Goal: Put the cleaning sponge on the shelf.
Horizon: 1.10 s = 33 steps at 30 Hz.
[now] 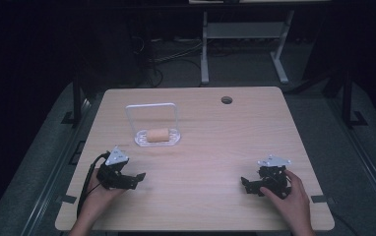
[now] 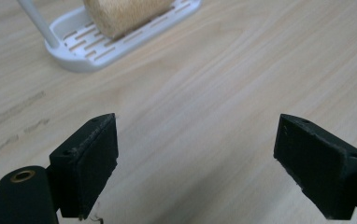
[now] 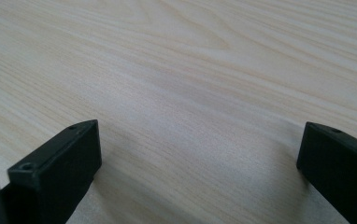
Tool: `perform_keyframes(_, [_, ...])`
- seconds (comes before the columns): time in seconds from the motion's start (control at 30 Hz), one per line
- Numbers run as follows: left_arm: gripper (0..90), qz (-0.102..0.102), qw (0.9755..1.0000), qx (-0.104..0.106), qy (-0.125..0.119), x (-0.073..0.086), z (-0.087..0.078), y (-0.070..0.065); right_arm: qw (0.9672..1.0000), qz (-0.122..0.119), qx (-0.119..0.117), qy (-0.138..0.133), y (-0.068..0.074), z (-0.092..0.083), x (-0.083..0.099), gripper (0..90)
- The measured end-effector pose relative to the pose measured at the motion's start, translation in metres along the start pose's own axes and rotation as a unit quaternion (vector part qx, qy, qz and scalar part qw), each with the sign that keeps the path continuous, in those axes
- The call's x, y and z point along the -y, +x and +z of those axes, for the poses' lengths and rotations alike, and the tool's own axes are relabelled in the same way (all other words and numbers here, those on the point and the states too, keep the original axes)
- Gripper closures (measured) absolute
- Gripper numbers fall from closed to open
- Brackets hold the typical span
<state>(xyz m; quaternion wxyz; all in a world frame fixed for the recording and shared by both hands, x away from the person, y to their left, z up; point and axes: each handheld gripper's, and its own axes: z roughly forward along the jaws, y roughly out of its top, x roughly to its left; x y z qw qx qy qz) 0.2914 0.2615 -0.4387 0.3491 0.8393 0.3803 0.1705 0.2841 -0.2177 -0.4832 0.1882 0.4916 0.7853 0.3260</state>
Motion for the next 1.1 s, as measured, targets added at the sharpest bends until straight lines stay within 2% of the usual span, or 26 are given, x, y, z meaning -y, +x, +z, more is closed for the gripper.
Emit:
perform_keyframes(0.3, [13.1, -0.001, 0.9999, 0.003, 0.014, 0.022, -0.002, -0.003, 1.0000, 0.002, 0.000, 0.000, 0.000, 0.000, 0.000, 0.0])
perform_keyframes(0.53, [13.0, -0.008, 0.9999, 0.006, 0.010, 0.037, -0.001, -0.001, 1.0000, 0.002, -0.001, 0.000, 0.000, 0.000, 0.000, 0.0])
perform_keyframes(0.63, [13.0, 0.001, 0.9998, 0.000, 0.021, 0.041, 0.002, -0.002, 1.0000, 0.002, -0.001, 0.001, 0.000, 0.000, 0.000, 0.0])
perform_keyframes(0.77, [12.9, 0.002, 0.9999, 0.008, 0.012, 0.043, 0.004, -0.002, 1.0000, 0.001, 0.000, 0.001, 0.000, 0.000, 0.000, 0.0])
perform_keyframes(0.87, [12.7, 0.006, 0.9999, 0.014, -0.004, 0.047, 0.004, -0.001, 1.0000, 0.001, -0.001, 0.001, 0.000, 0.000, 0.000, 0.0])
perform_keyframes(1.1, [12.8, 0.005, 0.9999, 0.013, -0.004, 0.047, 0.003, -0.001, 1.0000, 0.001, -0.001, 0.001, 0.000, 0.000, 0.000, 0.0])
